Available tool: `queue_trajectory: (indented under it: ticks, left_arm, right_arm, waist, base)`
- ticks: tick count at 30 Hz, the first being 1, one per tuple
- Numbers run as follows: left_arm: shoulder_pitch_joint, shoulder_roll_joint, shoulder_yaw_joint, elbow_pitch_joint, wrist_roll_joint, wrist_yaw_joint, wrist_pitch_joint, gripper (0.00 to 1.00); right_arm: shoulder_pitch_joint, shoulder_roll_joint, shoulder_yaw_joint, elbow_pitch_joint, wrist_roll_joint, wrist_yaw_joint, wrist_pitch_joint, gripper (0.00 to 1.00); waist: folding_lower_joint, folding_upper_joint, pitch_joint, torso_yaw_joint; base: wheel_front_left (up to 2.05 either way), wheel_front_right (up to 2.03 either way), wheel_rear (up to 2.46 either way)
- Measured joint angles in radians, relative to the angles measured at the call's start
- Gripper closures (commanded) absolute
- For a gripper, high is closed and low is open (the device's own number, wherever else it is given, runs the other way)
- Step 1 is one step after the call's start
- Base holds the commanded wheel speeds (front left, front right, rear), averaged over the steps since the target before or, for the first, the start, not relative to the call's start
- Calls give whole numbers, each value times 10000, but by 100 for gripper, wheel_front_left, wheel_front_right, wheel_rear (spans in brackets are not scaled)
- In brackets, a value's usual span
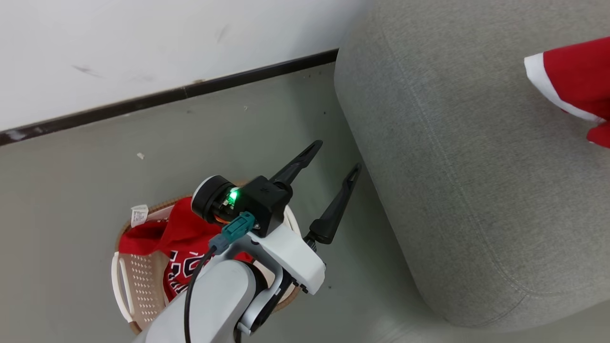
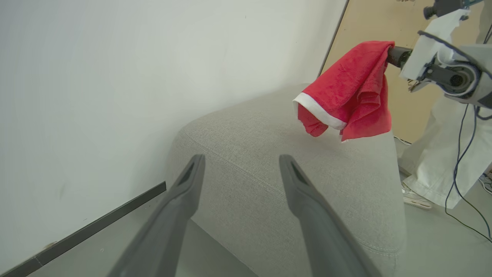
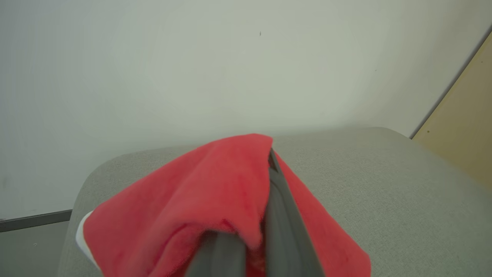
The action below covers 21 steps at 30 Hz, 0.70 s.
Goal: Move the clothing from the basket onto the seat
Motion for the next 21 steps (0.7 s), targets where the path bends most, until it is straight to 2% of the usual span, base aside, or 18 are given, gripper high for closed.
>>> queue_trajectory:
  ticks: [7,19,20,21]
  left_arm:
    - [-232,-6,-182,-171,194,-6,219,0]
    - [-707,58,-198,-236,372,-102,330,0]
    - [-747,67,-192,-236,380,-104,330,0]
    - [-797,88,-186,-238,405,-104,330,0]
  right_arm:
    - [-57,59,-497,328,-199,0,-31,100]
    - [527,1354,-779,439,-307,0,-31,100]
    - [593,1425,-807,382,-307,0,-31,91]
    - [631,1530,-911,320,-305,0,-31,73]
  waist:
    - [0,0,559,248]
    - [0,0,1383,519]
    - [0,-1,1439,534]
    - [0,0,1493,546]
  base:
    - [0,0,0]
    - [0,0,0]
    - [0,0,0]
    - [0,0,0]
